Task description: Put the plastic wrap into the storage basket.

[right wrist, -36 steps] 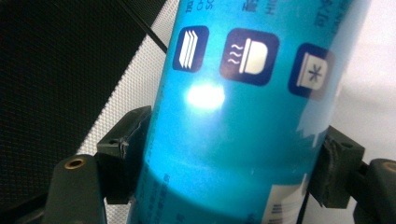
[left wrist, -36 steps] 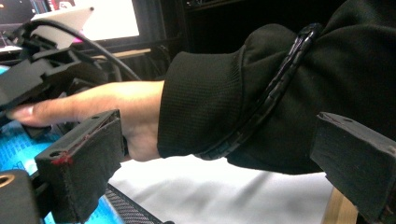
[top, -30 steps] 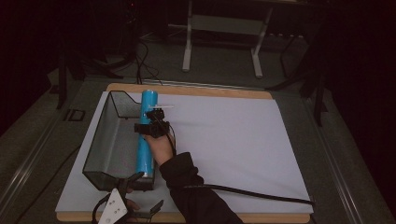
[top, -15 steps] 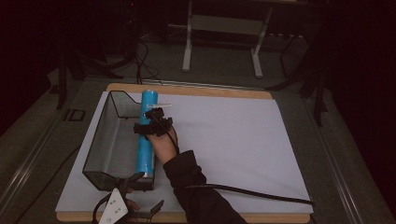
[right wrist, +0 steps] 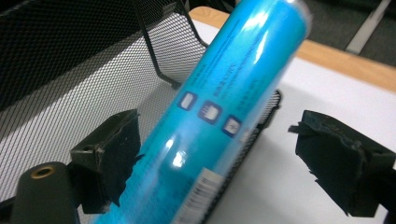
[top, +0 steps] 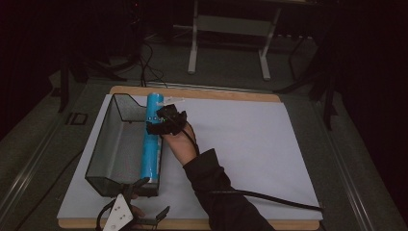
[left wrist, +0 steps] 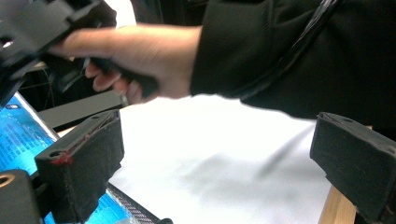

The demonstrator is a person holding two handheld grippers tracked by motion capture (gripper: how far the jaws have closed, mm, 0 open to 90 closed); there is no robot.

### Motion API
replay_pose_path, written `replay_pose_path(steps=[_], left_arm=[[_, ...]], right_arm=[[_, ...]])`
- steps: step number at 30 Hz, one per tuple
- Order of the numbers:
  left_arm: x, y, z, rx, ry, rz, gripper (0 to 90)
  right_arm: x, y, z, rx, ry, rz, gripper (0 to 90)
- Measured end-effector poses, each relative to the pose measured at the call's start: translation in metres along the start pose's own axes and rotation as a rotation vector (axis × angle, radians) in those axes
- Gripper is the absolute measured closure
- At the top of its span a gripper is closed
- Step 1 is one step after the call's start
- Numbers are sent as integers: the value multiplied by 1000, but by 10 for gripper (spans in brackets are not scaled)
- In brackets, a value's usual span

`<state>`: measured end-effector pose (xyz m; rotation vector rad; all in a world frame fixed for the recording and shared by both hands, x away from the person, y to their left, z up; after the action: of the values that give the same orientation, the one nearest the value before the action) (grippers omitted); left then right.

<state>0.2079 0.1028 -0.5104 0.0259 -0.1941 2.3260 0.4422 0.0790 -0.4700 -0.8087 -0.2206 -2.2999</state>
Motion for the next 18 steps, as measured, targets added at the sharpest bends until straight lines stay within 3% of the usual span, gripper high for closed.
replay_pose_path(steps=[5, 12, 18], left_arm=[[-2, 1, -1, 0, -6, -3, 31], [-4, 1, -2, 1, -12, -2, 31], [-5, 3, -2, -1, -15, -6, 31]], right_arm=[[24, 17, 3, 128, 8, -53, 138], [59, 48, 1, 219, 21, -106, 138], [82, 81, -10, 190, 29, -89, 138]])
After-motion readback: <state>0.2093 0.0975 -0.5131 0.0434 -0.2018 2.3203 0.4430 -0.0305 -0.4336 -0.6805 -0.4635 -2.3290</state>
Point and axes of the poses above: each handheld gripper's, and its own axes: x roughly backward along the jaws, z roughly out of its top, y roughly to its right, the point moved 8 cm from there along -x, roughly forward along the jaws
